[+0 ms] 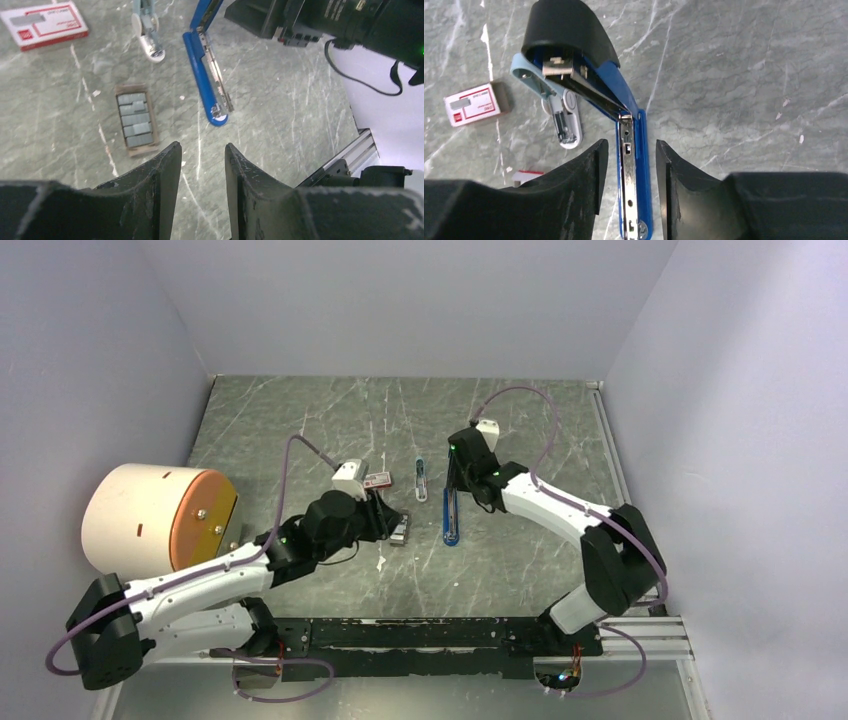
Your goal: Load the staples into the stapler
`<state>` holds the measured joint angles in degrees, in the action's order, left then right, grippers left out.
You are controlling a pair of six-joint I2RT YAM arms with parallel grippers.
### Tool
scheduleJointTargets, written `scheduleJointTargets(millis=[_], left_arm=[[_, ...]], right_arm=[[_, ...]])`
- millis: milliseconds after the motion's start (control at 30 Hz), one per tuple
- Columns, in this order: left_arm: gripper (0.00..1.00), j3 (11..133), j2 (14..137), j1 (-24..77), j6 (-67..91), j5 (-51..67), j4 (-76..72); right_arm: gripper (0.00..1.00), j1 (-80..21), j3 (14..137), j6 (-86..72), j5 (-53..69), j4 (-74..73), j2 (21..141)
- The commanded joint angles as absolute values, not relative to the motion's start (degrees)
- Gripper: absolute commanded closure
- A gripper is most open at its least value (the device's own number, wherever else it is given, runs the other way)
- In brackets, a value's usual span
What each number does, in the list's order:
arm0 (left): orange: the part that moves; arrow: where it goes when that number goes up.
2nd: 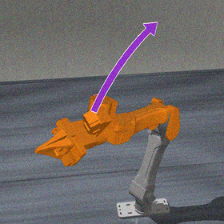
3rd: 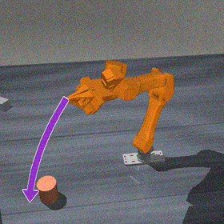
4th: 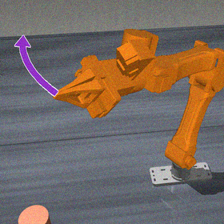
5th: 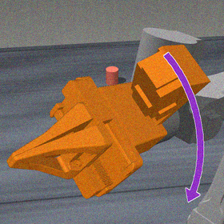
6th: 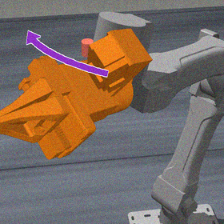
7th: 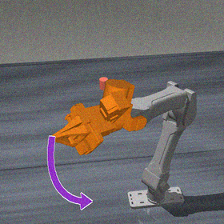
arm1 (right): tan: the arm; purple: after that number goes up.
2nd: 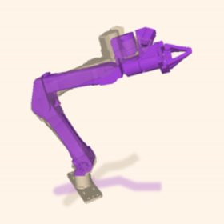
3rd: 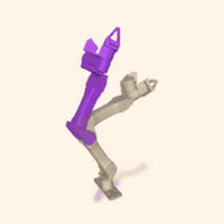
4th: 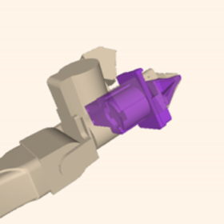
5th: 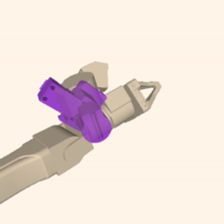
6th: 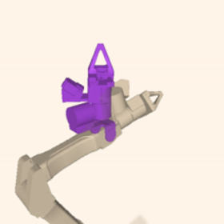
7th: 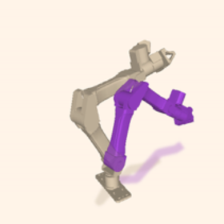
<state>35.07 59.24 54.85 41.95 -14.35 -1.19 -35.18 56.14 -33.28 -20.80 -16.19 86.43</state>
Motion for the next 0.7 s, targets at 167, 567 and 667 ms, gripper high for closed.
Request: scheduleJointTargets(millis=[167, 567, 667], left_arm=[[0.57, 28.5, 52.4, 55.0, 45.6, -16.4, 0.6], [0.57, 29.8, 60.0, 55.1, 43.1, -9.0, -5.9], [0.57, 30.2, 61.7, 55.1, 42.8, -8.0, -6.6]], right_arm=[[0.66, -35.3, 62.6, -33.4, -26.8, -12.5, 93.1], [0.71, -35.4, 67.8, -35.1, -27.2, -17.8, 98.6], [0.71, -35.3, 69.1, -35.3, -27.5, -19.4, 99.7]])
